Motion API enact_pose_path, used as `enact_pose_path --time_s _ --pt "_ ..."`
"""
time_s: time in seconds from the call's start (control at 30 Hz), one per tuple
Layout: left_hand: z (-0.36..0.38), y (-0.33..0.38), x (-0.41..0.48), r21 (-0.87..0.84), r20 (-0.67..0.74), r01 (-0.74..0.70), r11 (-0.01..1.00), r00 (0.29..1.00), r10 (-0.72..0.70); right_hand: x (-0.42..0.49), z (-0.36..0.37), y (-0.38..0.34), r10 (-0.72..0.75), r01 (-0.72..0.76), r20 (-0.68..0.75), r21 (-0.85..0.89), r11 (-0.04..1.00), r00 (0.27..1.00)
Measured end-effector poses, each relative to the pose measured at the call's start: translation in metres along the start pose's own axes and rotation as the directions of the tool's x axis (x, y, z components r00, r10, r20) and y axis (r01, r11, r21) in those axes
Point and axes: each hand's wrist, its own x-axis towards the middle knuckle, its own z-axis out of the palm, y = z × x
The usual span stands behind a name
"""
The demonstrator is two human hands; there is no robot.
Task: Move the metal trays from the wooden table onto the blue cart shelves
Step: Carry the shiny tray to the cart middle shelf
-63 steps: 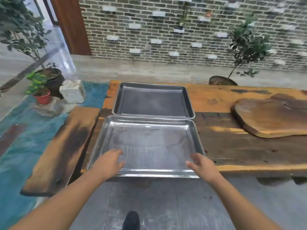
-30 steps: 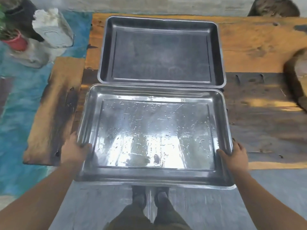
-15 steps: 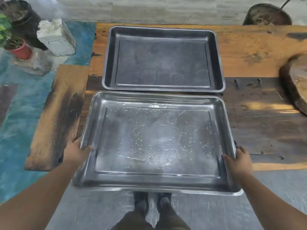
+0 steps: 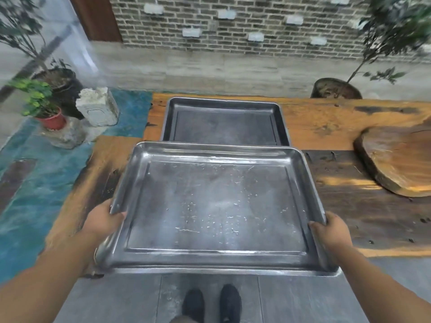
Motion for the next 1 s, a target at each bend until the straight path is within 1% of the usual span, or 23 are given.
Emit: enact_pose_path --time_s 0.07,0.13,0.2,0.43,0.6,0.7,0.83,0.9,0.97,1.0 --pt "-0.02 0.011 0.005 0.046 -0.015 -0.071 0.996 0.997 0.072 0.003 -0.013 -0.018 -0.032 0.033 -0.031 0.025 0.999 0.999" --pt "-0.041 0.022 0.008 0.084 -0.053 -0.112 0.99 0.992 0.117 0.006 -0.024 -0.038 -0.068 0.071 -0.052 0.051 0.996 0.996" --pt "-0.061 0.032 0.01 0.057 -0.102 -0.125 0.99 0.986 0.131 0.009 -0.034 -0.061 -0.102 0.106 -0.062 0.069 0.992 0.993" --pt "-0.129 0.047 0.006 -0.061 -0.204 -0.136 0.989 0.972 0.121 0.028 -0.068 -0.15 -0.23 0.234 -0.064 0.068 0.97 0.971" --pt "-0.165 0.039 -0.024 -0.105 -0.287 -0.1 0.989 0.956 0.066 0.045 -0.058 -0.184 -0.305 0.304 -0.013 0.117 0.945 0.952" --pt "-0.171 0.024 -0.052 -0.179 -0.346 -0.04 0.983 0.938 -0.024 0.059 -0.04 -0.212 -0.379 0.372 0.039 0.122 0.92 0.925" --pt "-0.167 -0.022 -0.096 -0.254 -0.407 0.128 0.959 0.885 -0.226 0.066 -0.005 -0.262 -0.485 0.476 0.163 0.096 0.874 0.859" --pt "-0.16 -0.047 -0.13 -0.283 -0.446 0.203 0.937 0.837 -0.316 0.059 0.015 -0.289 -0.545 0.543 0.237 0.08 0.836 0.804" --pt "-0.15 -0.066 -0.164 -0.318 -0.46 0.242 0.917 0.806 -0.373 0.05 0.033 -0.31 -0.591 0.597 0.288 0.077 0.798 0.753" --pt "-0.145 -0.078 -0.189 -0.349 -0.471 0.267 0.898 0.779 -0.414 0.038 0.046 -0.324 -0.618 0.631 0.327 0.081 0.772 0.715"
